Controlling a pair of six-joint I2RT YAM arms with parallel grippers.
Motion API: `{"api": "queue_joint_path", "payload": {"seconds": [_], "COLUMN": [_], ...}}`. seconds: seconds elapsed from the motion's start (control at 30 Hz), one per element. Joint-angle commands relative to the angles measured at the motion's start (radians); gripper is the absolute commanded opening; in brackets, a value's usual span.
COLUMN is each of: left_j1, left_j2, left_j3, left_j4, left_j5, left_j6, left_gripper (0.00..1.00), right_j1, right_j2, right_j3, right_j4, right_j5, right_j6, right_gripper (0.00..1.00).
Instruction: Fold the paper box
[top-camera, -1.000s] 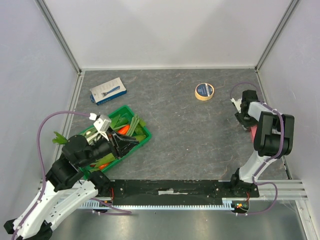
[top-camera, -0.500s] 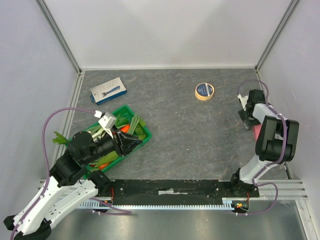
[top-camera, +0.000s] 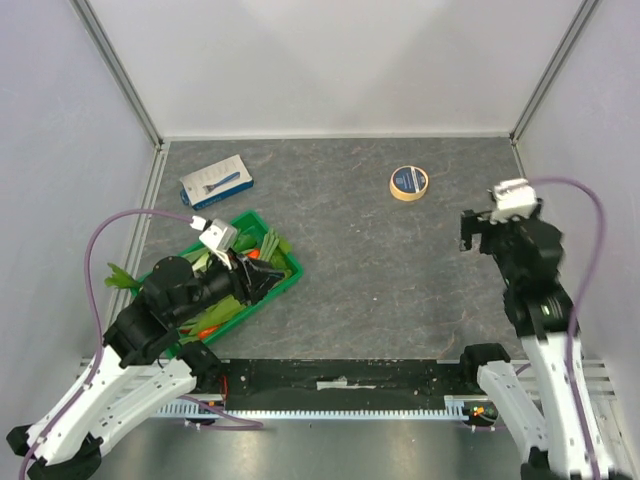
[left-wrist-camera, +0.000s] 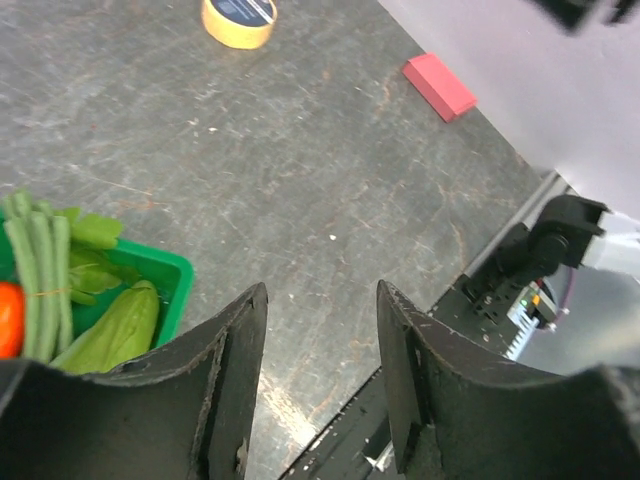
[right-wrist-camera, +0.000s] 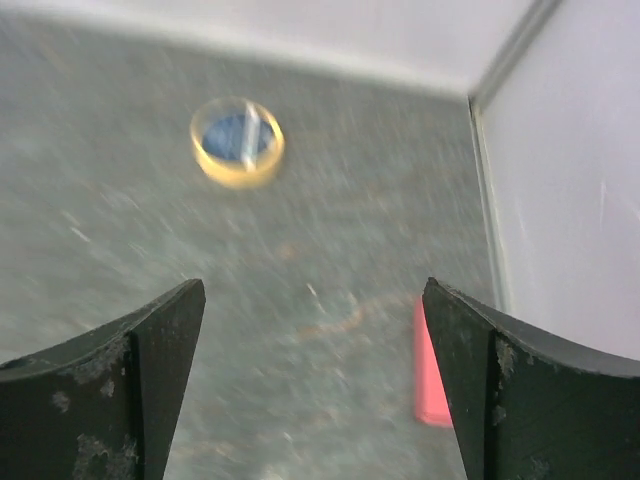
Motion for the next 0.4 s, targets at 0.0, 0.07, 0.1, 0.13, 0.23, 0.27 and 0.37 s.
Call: {"api": "queue_joint_path", "payload": {"seconds": [0.0,0.07,0.1,0.13,0.23,0.27,0.37], "left_j1": [-0.003,-0.002,-0.003,-0.002,-0.003,-0.003,-0.003], "left_j2": [-0.006,-0.014,-0.021,-0.032,-0.076,-0.102,-0.141], "left_j3": [0.046,0.044,0.041,0.037,0.033,0.041,0.064], "left_j4": [0.000,-0.003,0.000,0.007,0.011,0.012,0.014], "left_j5": [-0.096,-0.119,-0.127,-0.134,-0.188,-0.191,-0.205], "left_j6": [0.059,0.053,0.046,0.039,0.013,0.010,0.006], "left_gripper": [0.57,0.57,0.58,0.58,0.58,0.58,0.58], "right_j1": [-0.002,-0.003,0.007,0.035,0.076,0.087,0.142], "right_j2": [-0.338,-0.438,-0.457,-0.469,-0.526,-0.543,-0.561], "right_j3": [-0.068,-0.068,-0.050,-0.037,-0.001,0.001,0.045], "right_j4": [0.157,0.185,0.165,0.148,0.102,0.110,0.090], "right_j5": [-0.143,-0.061,-0.019,0.018,0.093,0.076,0.122], "right_j6": [0.316,0.371,0.426,0.442,0.423,0.396,0.422], "right_gripper": [0.98,0.98,0.98,0.98,0.98,0.98,0.98]}}
